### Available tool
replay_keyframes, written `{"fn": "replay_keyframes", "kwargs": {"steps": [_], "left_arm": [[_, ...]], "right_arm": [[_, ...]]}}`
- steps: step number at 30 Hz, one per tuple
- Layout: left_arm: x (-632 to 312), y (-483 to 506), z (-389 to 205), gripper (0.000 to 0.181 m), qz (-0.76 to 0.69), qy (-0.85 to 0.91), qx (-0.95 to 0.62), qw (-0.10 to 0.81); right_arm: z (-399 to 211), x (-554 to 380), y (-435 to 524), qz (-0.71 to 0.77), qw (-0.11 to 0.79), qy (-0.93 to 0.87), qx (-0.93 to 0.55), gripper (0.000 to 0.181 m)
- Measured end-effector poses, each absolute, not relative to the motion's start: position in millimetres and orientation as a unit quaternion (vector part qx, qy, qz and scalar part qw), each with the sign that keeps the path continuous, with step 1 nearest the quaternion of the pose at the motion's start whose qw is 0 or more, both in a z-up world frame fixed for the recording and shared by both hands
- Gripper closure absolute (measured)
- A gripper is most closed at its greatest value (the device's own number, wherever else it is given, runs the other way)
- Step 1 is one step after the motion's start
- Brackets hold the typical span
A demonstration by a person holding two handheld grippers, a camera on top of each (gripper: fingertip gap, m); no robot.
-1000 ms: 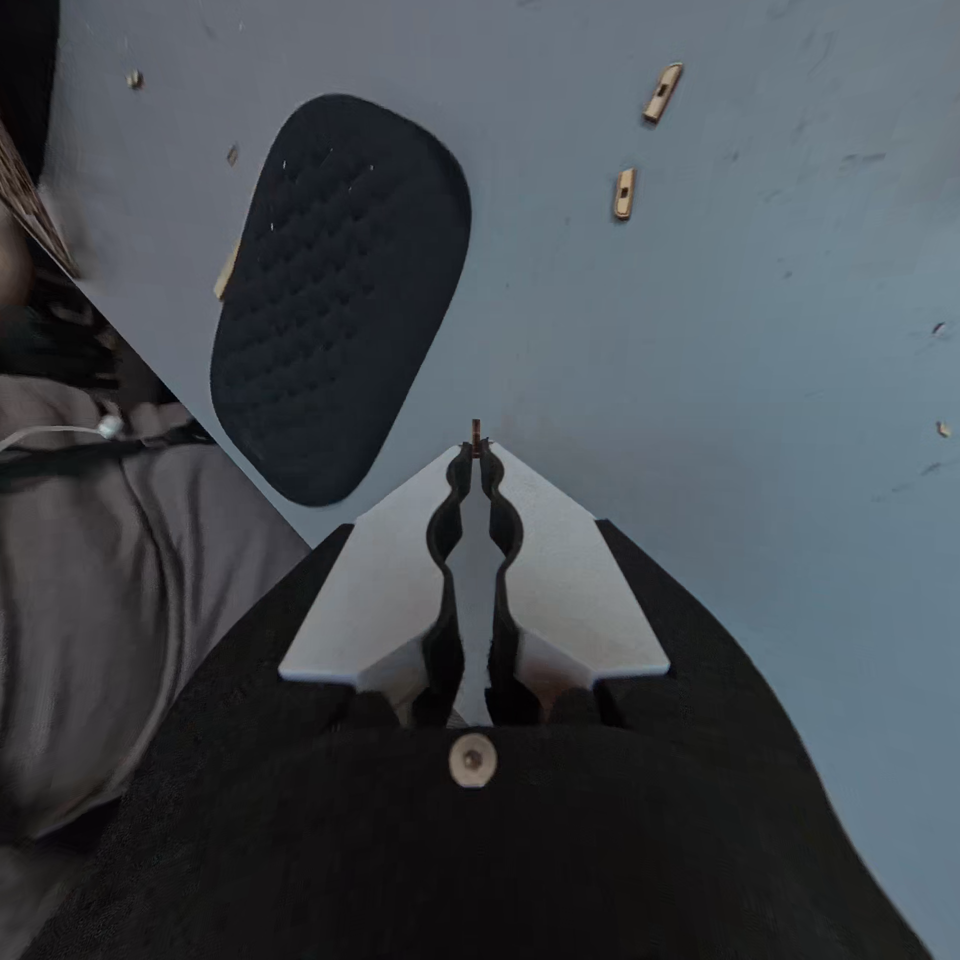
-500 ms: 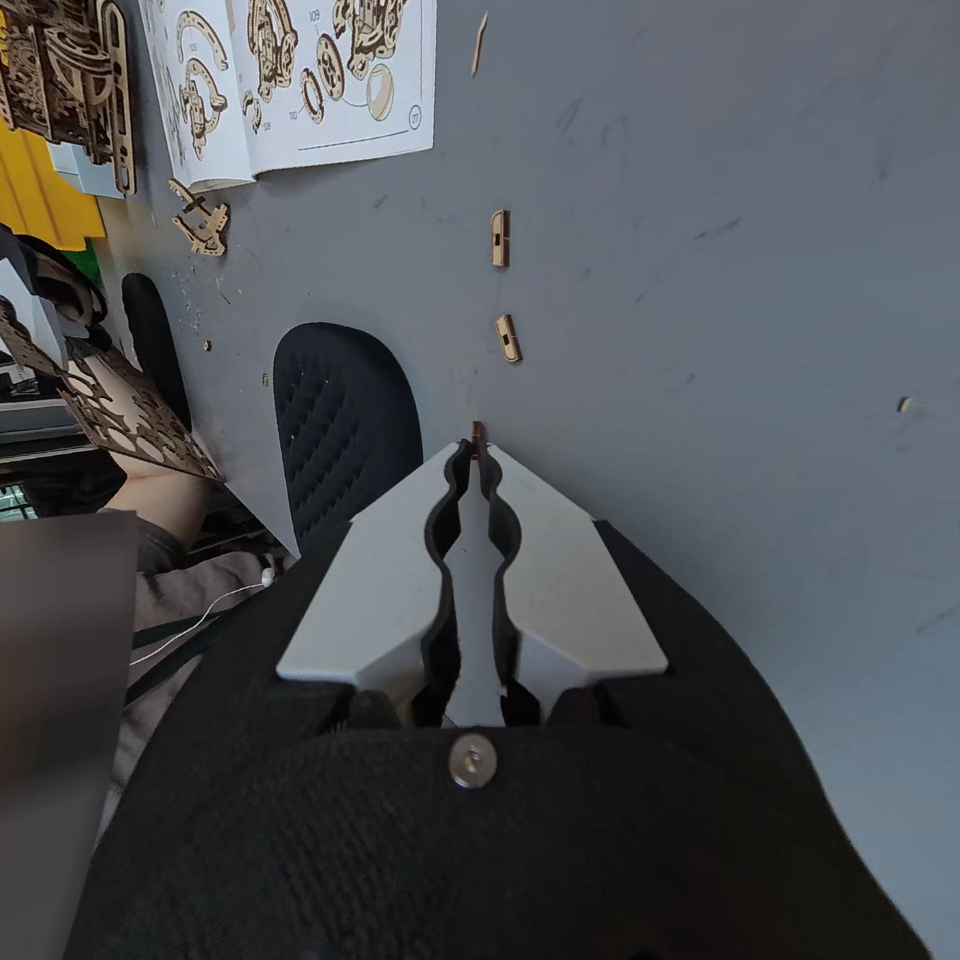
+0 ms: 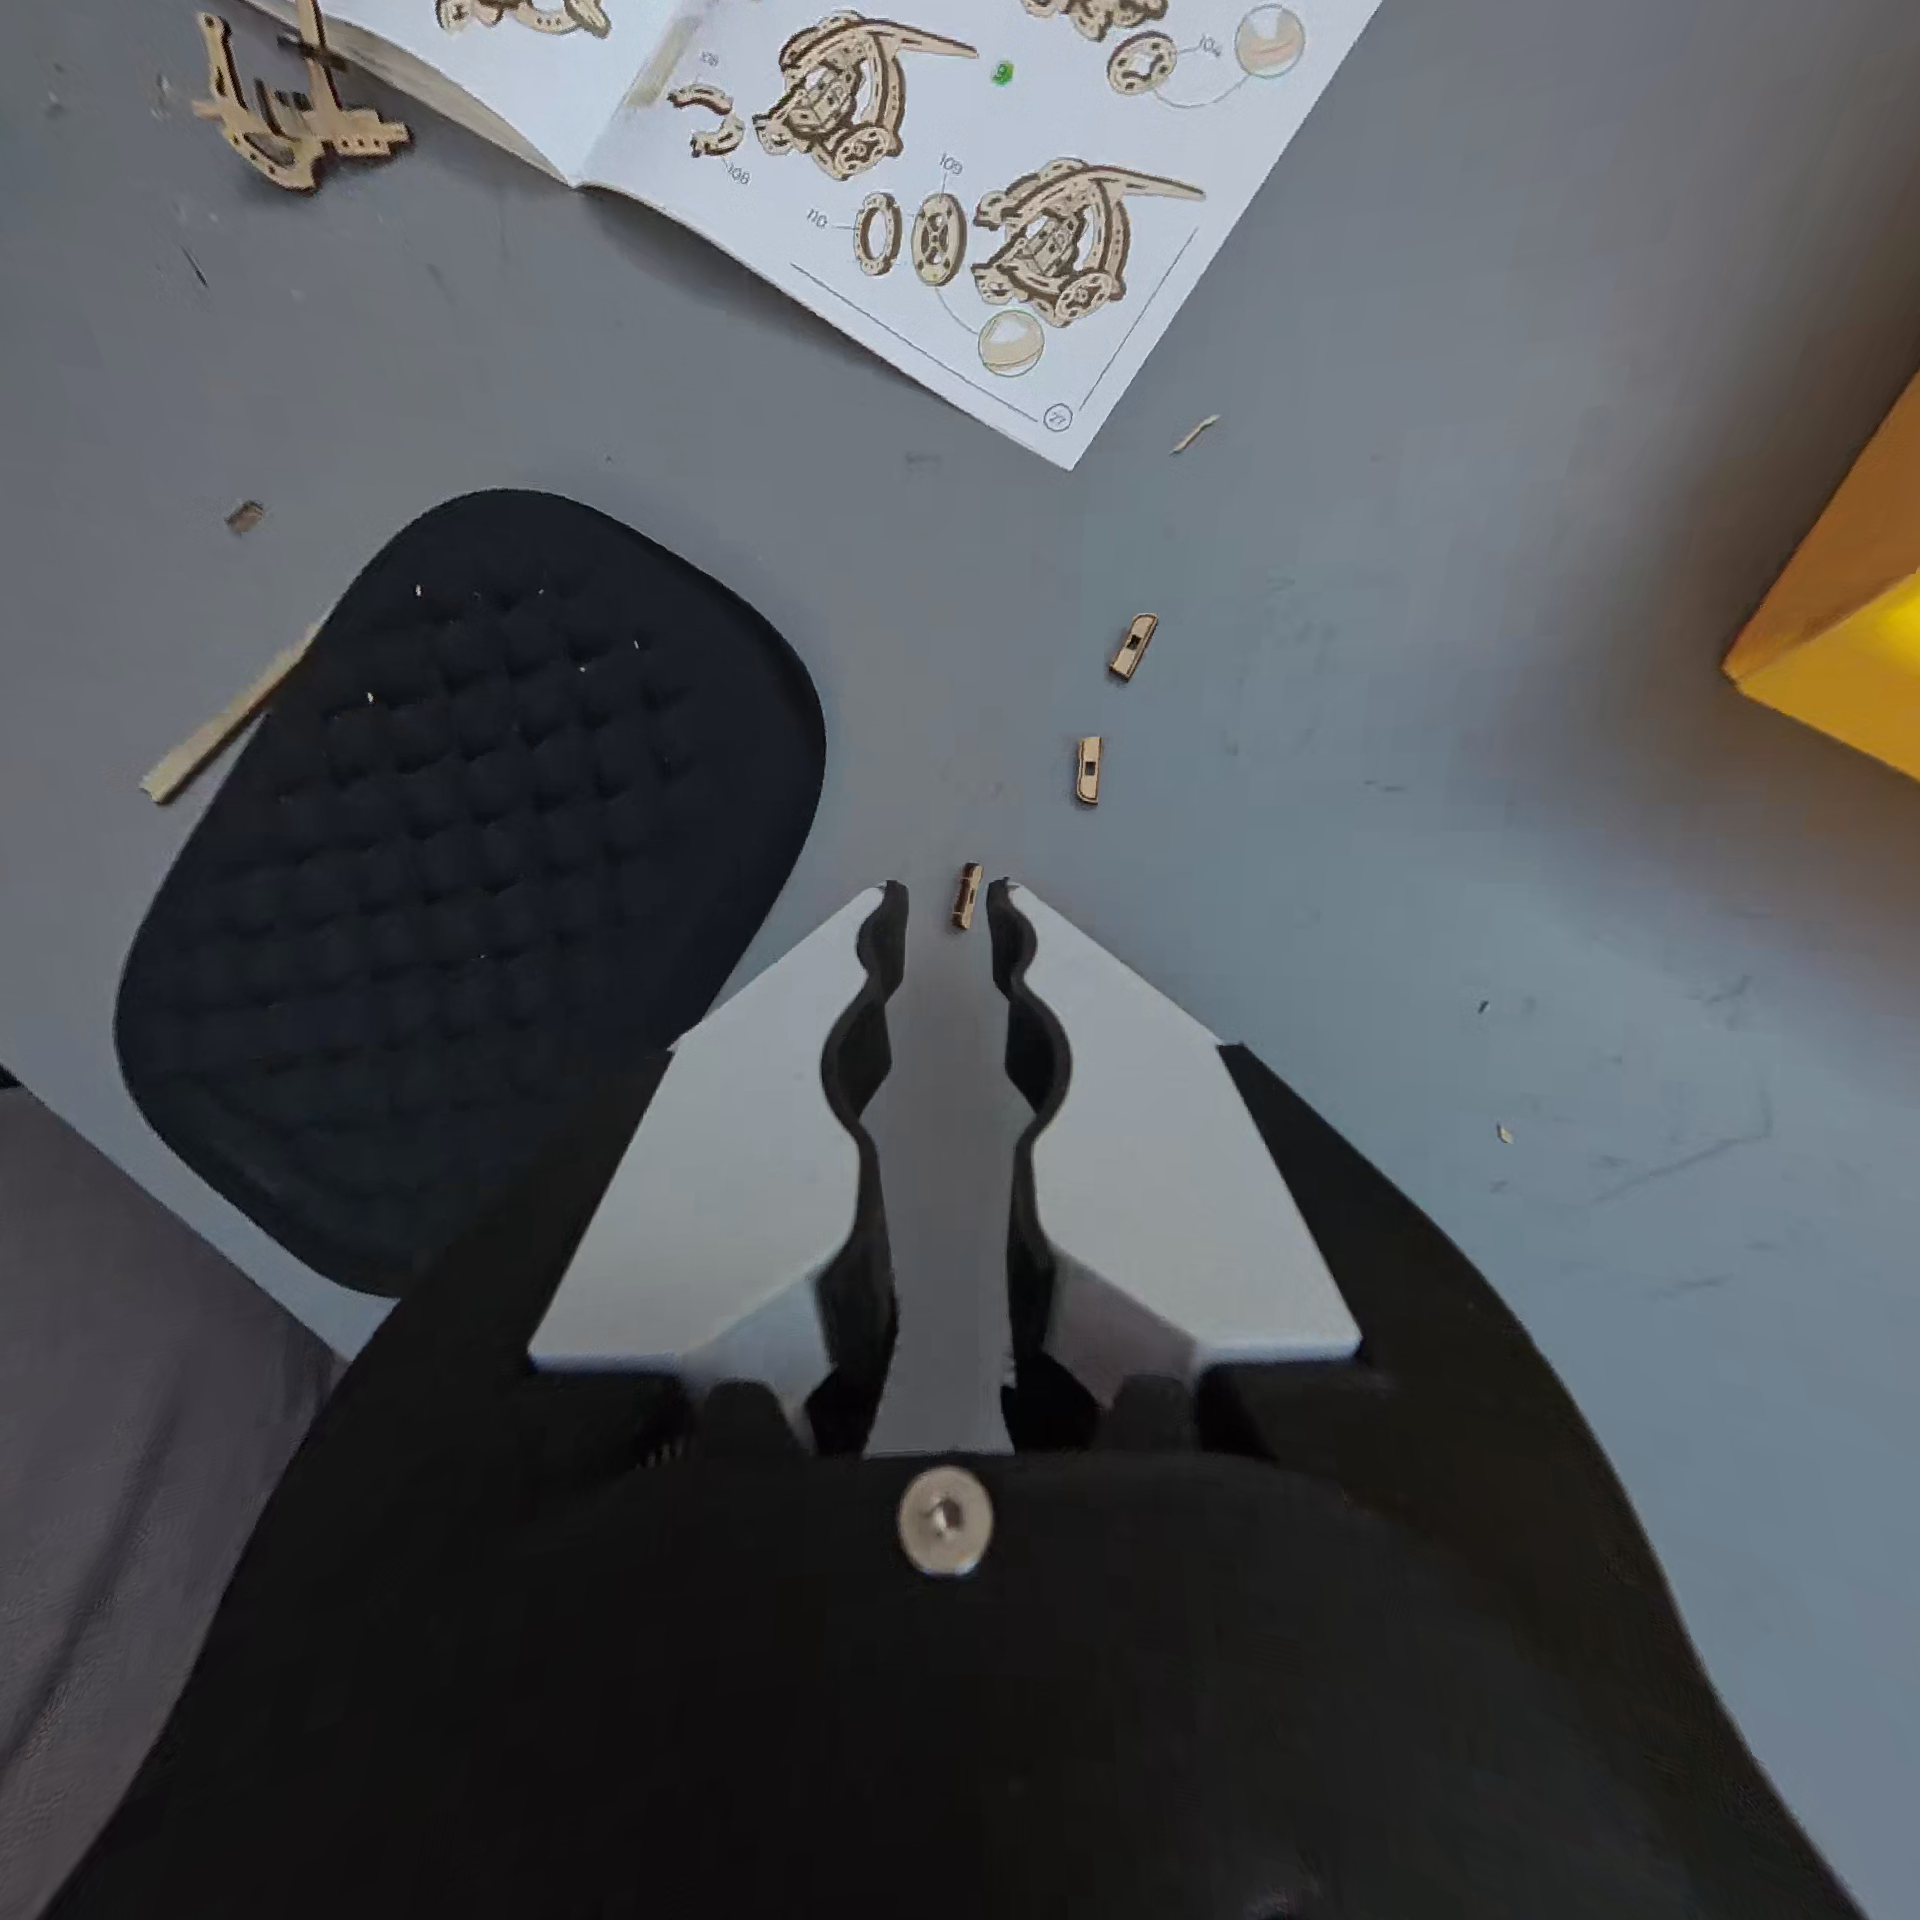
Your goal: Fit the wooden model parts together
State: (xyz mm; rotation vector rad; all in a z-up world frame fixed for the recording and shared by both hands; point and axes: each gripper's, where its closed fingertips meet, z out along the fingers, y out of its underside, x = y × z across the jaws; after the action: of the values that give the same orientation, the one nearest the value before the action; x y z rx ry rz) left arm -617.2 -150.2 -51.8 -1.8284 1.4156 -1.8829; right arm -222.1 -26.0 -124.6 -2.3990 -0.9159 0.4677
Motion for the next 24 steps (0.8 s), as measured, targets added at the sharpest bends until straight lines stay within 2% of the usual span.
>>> {"fn": "replay_keyframes", "kwargs": {"steps": [3,9,14,20,24], "left_arm": [[-617.0,-150.1,-52.3,0.181,-0.63,0.472,-0.611,0.078],[-617.5,-150.5,-50.9,0.181,-0.629,0.474,-0.611,0.083],[-618.4,-148.9,-52.1,0.181,-0.631,0.47,-0.613,0.081],[-617.5,-150.1,-53.3,0.181,-0.629,0.472,-0.614,0.077],[-618.3,-149.8,-52.4,0.181,-0.628,0.472,-0.613,0.08]], "right_arm": [[-134.1,-216.2,-23.5,0.098,0.287,-0.378,-0.875,0.168],[-133.7,-227.9,-26.6,0.081,0.376,-0.43,-0.817,0.164],[-129.6,-224.4,-28.6,-0.001,0.441,-0.423,-0.792,0.175],[-140.5,-221.5,-25.6,0.027,0.419,-0.394,-0.818,0.17],[-147.9,-219.4,-23.6,0.049,0.405,-0.377,-0.832,0.174]]}}
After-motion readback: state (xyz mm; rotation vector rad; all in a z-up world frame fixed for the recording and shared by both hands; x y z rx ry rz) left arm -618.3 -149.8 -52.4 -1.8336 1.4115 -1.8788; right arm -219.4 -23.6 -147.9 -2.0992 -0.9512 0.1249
